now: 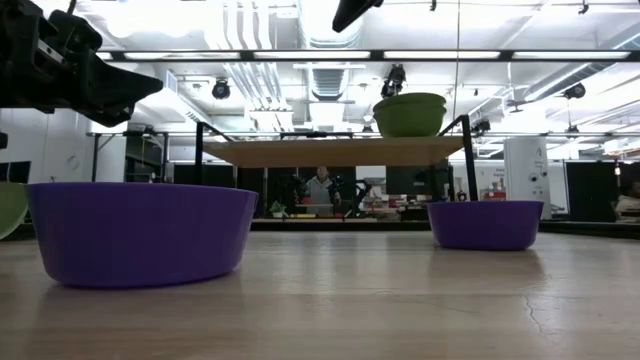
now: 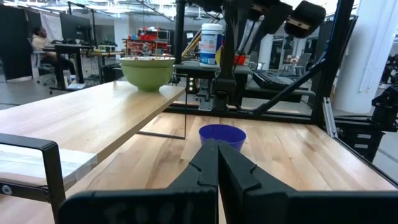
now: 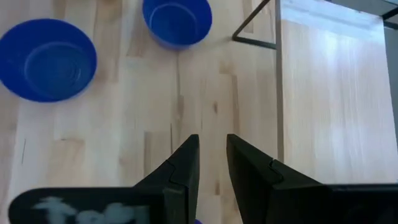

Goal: Pick & Place Mini bowls
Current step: Put the top right blue bowl on the shelf

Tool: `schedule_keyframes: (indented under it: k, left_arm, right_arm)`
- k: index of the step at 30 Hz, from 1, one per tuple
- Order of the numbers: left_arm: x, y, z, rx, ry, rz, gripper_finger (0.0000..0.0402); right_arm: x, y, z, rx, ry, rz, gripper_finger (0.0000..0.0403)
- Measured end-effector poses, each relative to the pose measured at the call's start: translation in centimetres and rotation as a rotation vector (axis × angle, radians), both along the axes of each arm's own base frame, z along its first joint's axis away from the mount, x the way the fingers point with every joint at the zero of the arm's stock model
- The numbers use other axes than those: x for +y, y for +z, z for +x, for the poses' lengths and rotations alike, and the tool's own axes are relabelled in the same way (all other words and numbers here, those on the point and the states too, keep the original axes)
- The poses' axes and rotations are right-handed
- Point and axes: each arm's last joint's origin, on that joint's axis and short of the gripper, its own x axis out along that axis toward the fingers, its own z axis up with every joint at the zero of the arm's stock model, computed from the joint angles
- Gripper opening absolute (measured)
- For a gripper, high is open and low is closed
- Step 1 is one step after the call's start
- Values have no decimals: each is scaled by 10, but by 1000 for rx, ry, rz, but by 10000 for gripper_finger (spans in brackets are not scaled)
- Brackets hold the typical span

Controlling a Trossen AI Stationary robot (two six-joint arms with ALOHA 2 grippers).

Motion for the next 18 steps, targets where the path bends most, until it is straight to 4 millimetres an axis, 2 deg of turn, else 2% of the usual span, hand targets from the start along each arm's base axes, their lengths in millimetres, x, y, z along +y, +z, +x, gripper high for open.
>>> schedule_keyframes:
  k: [3,8,13,18]
  left_arm:
    - [0,0,0,0,0,0,0]
    - [0,0,0,0,0,0,0]
    - [0,0,0,0,0,0,0]
    - [0,0,0,0,0,0,0]
  right_arm:
    - [11,-4,-2,14,15,4,64]
    - [37,-6,-13,24,80,10,16]
    - [61,-8,-32,43,78,44,9]
    - [80,-31,-46,146,39,48,9]
